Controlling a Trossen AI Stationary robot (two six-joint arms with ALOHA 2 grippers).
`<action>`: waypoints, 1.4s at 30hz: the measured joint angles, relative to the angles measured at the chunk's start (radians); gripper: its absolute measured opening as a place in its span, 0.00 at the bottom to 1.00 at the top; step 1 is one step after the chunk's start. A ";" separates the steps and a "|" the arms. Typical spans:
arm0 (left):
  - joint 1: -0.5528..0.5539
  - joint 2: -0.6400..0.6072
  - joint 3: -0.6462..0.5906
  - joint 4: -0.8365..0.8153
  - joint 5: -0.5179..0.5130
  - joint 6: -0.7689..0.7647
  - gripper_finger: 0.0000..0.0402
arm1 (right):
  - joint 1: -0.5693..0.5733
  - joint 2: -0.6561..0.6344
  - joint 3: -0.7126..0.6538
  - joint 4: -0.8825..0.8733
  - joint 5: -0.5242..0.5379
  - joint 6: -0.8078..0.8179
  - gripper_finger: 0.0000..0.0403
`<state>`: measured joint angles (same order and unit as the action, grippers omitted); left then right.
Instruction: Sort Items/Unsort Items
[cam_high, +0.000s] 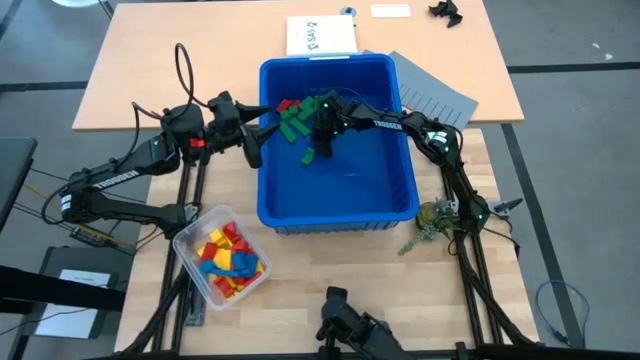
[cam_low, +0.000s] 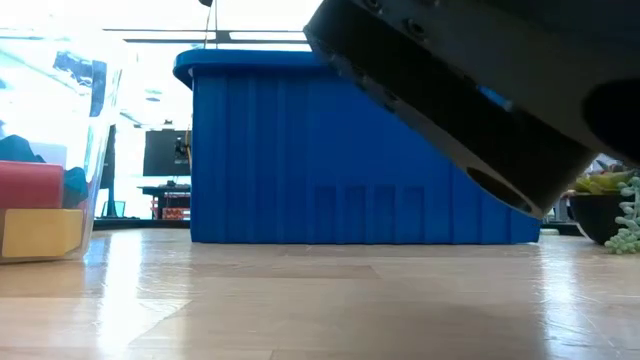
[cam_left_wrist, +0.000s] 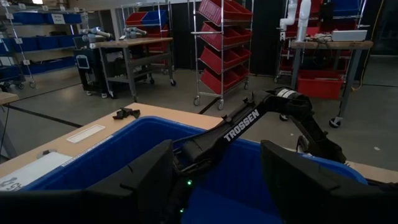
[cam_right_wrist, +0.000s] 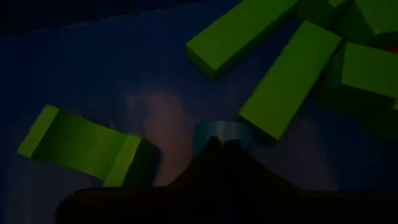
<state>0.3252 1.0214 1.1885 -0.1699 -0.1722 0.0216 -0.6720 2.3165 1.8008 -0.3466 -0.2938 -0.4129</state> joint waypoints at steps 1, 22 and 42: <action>0.000 0.000 0.000 0.000 0.000 0.000 0.62 | 0.000 0.000 0.000 0.000 0.001 0.000 0.01; 0.000 0.000 0.000 0.000 0.000 0.000 0.62 | -0.006 -0.059 -0.003 -0.159 0.117 -0.082 0.00; 0.000 0.000 0.000 0.000 0.000 0.000 0.62 | 0.006 -0.103 -0.002 -0.206 0.180 -0.287 0.18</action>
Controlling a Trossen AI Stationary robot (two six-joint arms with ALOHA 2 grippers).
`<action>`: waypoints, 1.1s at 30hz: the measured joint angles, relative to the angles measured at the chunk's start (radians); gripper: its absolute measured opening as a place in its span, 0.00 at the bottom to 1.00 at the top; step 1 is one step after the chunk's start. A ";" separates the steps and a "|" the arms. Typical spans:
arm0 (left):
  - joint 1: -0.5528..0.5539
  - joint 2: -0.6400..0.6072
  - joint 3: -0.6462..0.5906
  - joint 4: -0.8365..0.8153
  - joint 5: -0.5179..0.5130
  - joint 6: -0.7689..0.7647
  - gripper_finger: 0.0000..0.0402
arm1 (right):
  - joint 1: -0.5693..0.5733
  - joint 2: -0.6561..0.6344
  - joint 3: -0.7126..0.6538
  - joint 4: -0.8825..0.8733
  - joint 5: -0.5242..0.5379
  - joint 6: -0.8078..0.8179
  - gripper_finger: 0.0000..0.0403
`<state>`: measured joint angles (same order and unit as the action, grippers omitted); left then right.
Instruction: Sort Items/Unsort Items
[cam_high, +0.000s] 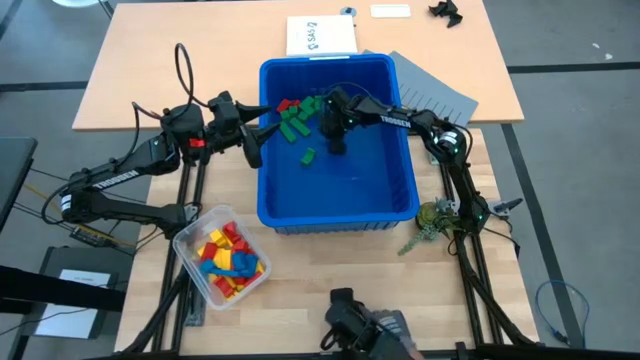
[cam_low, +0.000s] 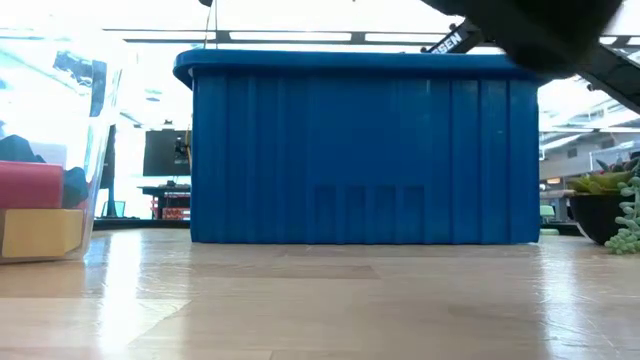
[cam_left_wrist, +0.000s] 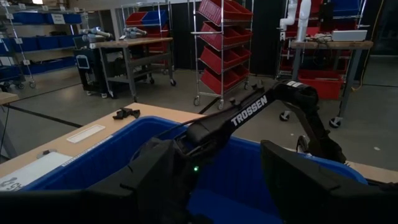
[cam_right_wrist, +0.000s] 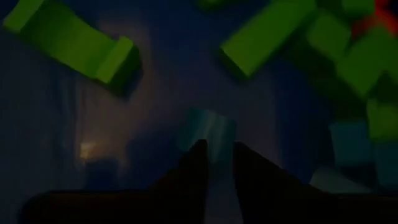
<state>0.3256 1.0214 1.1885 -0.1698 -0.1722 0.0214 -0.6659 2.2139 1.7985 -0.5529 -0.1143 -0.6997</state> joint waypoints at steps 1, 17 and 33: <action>0.000 0.000 0.000 0.000 0.000 0.000 0.62 | 0.004 0.000 0.000 0.008 -0.001 -0.042 0.21; 0.000 0.000 0.000 0.000 0.000 0.000 0.62 | 0.033 -0.002 0.002 -0.025 -0.009 -0.422 0.52; 0.000 0.000 0.000 0.000 0.000 0.000 0.62 | -0.038 0.072 -0.006 0.096 -0.167 -0.051 0.48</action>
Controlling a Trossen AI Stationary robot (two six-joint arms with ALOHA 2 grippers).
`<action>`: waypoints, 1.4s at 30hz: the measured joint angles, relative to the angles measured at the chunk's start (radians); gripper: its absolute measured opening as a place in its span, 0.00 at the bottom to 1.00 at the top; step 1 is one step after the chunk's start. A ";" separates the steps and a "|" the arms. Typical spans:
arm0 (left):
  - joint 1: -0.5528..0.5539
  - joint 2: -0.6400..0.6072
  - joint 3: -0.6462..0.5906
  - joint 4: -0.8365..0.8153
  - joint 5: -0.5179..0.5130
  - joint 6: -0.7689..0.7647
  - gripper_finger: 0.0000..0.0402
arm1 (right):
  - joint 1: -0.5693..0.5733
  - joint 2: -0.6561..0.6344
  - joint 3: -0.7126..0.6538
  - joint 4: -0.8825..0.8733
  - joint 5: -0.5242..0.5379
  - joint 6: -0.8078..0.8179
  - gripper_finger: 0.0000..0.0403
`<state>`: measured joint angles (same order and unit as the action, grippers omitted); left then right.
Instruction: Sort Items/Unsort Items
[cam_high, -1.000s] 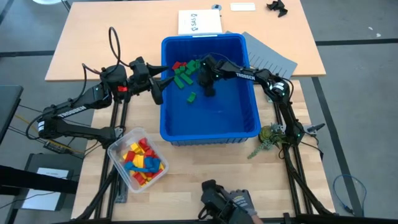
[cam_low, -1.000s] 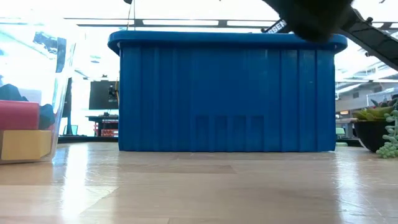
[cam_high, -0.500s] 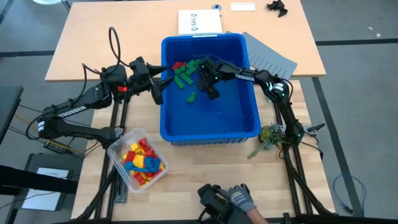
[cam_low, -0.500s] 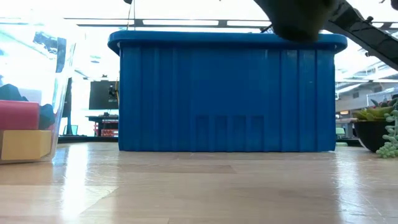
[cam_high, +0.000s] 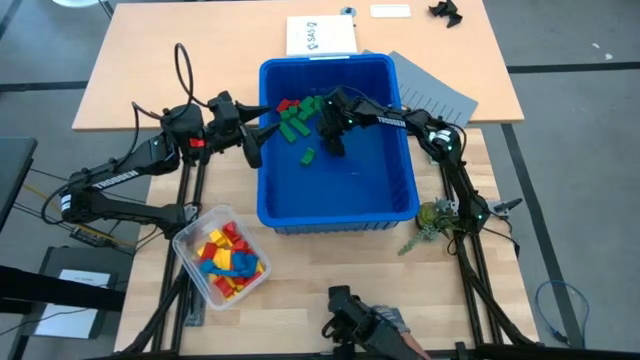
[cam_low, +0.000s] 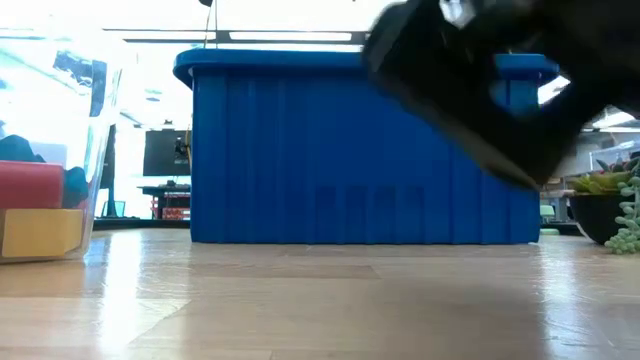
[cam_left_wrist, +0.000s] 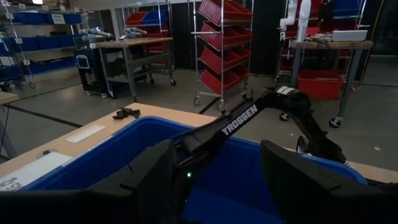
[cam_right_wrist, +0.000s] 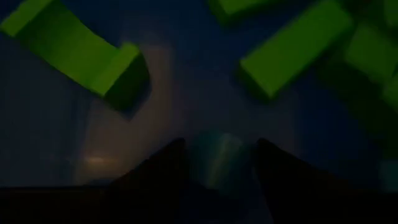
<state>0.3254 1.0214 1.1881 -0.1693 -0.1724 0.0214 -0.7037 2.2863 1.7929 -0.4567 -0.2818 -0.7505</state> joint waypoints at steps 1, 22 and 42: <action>0.000 0.000 0.000 -0.001 0.000 0.000 0.62 | -0.004 0.006 0.000 -0.011 -0.010 0.041 0.48; 0.000 0.000 0.000 0.000 0.000 0.000 0.62 | -0.002 0.029 -0.005 -0.050 0.069 0.220 0.36; 0.000 0.000 0.000 -0.001 0.000 0.000 0.62 | 0.006 -0.068 -0.014 -0.126 0.087 0.292 0.08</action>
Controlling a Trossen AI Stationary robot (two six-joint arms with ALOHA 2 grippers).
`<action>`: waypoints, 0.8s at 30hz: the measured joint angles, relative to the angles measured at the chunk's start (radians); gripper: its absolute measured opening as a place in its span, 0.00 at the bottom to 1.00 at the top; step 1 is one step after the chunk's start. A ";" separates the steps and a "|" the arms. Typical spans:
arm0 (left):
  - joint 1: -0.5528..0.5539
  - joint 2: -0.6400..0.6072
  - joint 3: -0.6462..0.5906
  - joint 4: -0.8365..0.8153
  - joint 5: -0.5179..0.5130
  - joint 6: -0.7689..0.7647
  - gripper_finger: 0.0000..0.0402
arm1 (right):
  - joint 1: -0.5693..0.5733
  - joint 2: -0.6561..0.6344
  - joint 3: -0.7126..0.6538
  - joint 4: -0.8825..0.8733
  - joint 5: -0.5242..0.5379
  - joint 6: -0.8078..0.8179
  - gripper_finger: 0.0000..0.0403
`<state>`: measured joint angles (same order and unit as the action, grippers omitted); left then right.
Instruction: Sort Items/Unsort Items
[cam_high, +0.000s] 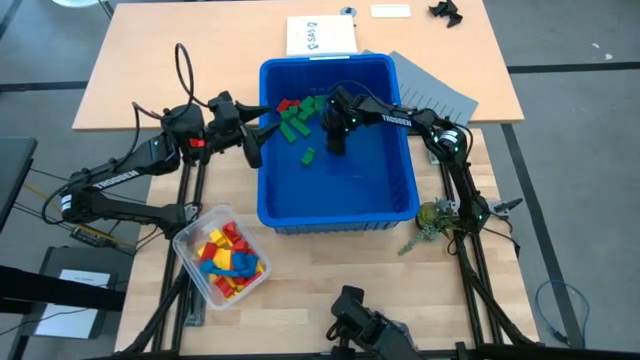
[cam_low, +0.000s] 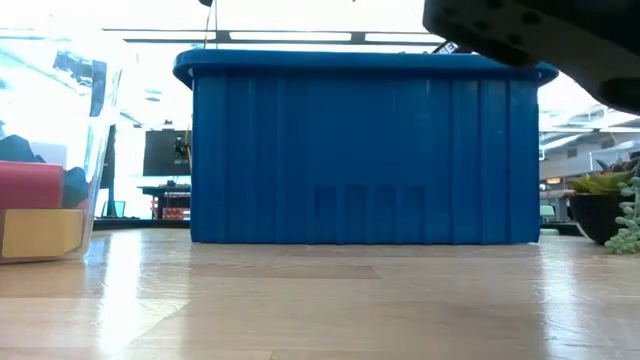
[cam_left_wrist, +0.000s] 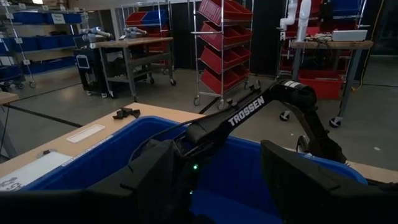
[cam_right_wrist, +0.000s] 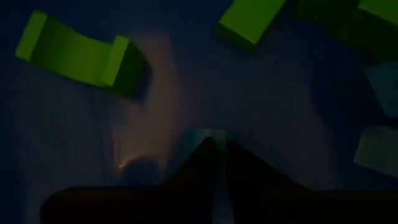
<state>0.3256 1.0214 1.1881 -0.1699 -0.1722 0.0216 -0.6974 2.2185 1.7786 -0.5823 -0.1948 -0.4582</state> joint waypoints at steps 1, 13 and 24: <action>0.000 0.000 0.000 0.000 0.000 0.000 0.62 | 0.000 0.000 0.000 0.001 -0.003 0.020 0.09; 0.000 0.000 0.000 0.000 0.000 0.000 0.62 | 0.017 0.006 0.004 0.061 0.019 0.325 0.42; 0.000 0.000 0.000 0.000 0.000 0.000 0.62 | 0.046 0.044 0.005 -0.040 0.150 0.205 0.51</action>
<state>0.3255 1.0214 1.1881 -0.1699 -0.1722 0.0215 -0.6510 2.2623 1.7831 -0.6220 -0.0444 -0.2533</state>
